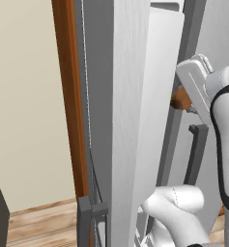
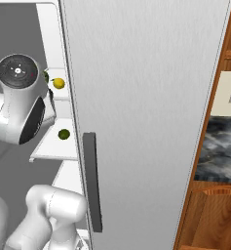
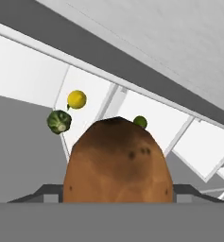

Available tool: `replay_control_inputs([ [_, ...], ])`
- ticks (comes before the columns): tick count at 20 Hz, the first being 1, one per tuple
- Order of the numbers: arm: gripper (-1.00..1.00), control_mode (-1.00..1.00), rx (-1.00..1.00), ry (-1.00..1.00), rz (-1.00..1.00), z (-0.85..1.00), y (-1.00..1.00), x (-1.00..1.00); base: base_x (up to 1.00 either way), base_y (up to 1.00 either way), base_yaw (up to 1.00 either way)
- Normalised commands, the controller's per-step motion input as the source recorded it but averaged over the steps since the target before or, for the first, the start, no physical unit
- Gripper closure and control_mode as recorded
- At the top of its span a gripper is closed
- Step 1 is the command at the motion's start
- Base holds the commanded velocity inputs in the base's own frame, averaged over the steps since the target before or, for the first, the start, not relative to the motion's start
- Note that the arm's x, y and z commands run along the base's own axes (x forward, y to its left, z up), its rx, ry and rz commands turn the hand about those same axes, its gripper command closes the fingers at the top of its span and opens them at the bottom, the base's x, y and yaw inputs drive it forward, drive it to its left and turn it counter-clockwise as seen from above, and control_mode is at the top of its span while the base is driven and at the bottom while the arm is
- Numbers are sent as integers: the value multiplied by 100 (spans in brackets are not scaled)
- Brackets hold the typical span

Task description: Take the lime and potato from the second highest rack and move them to the highest rack where the lemon and broccoli are located, to maximize freezer space. Close the freezer door after rearranging.

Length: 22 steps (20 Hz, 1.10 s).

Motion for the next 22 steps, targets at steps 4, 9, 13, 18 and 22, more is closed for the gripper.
replay_control_inputs([
  [4,100,-100,-3,-1,-8,30,20,69,0,0,0],
  [9,100,-100,-5,0,-9,1,20,93,0,0,0],
  [13,100,-100,-9,0,-9,-9,18,81,0,0,0],
  [18,100,-100,-9,0,-9,-27,10,63,0,0,0],
  [22,100,-100,-1,0,-9,-25,6,56,0,0,0],
])
